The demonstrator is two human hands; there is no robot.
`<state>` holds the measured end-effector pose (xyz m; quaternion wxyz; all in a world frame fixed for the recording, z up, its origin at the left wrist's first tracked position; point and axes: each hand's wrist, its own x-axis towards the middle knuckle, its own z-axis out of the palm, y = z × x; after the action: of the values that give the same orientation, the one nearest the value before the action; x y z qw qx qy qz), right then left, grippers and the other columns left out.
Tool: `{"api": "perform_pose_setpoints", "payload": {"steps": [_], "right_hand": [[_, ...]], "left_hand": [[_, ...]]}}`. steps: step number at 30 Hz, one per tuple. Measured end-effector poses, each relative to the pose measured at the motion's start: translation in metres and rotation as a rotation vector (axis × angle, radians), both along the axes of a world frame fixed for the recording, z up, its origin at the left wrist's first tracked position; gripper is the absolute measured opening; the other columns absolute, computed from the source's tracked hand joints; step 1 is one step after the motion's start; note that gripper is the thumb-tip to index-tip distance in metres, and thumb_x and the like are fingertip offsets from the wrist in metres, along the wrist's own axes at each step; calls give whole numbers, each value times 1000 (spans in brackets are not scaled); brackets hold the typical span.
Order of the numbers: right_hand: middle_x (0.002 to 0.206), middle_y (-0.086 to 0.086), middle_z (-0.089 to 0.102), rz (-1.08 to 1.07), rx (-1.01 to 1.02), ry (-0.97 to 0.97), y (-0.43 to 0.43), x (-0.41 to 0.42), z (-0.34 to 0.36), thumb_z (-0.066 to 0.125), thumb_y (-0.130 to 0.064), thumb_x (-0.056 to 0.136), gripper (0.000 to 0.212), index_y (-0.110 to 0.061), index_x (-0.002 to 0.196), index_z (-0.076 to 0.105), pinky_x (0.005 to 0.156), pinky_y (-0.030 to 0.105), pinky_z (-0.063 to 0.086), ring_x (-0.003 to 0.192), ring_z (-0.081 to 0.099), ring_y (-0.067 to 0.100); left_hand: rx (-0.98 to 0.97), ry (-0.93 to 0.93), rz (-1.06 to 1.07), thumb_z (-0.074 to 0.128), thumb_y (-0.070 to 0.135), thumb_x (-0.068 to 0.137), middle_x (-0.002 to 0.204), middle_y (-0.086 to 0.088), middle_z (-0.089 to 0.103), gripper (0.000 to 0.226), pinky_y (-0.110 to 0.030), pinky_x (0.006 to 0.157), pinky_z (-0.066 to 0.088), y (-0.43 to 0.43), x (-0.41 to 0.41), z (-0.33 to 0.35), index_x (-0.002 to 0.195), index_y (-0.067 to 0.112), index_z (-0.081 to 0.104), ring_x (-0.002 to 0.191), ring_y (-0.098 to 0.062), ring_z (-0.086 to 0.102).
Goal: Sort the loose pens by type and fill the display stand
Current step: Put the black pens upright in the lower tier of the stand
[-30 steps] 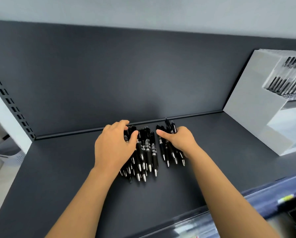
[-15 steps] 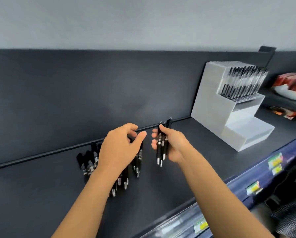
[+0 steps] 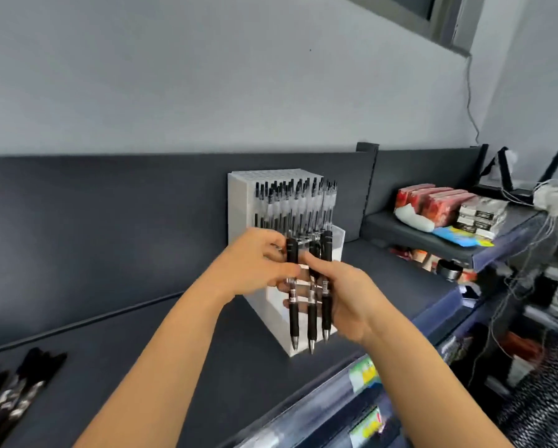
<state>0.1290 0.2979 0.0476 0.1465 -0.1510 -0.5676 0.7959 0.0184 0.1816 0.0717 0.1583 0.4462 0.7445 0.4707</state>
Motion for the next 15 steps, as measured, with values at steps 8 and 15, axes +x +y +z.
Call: {"api": "perform_pose_setpoints", "payload": {"steps": [8,15], "right_hand": [[70,12,67,-444,341,26,134,22,-2,48,-36,99,32,-8,113,55,59,38,55,53,61,27],[54,-1,32,-515,188,66,175,17,-30,41,-44,99,38,-10,104,56,45,27,21,44,22,14]], "left_hand": [[336,151,245,58,15,95,92,2,67,12,-41,82,57,136,23,-12,104,19,52,89,-16,67],[120,375,231,49,16,99,87,-9,64,9,-48,77,49,180,12,-41,103,8,48,80,-26,62]]}}
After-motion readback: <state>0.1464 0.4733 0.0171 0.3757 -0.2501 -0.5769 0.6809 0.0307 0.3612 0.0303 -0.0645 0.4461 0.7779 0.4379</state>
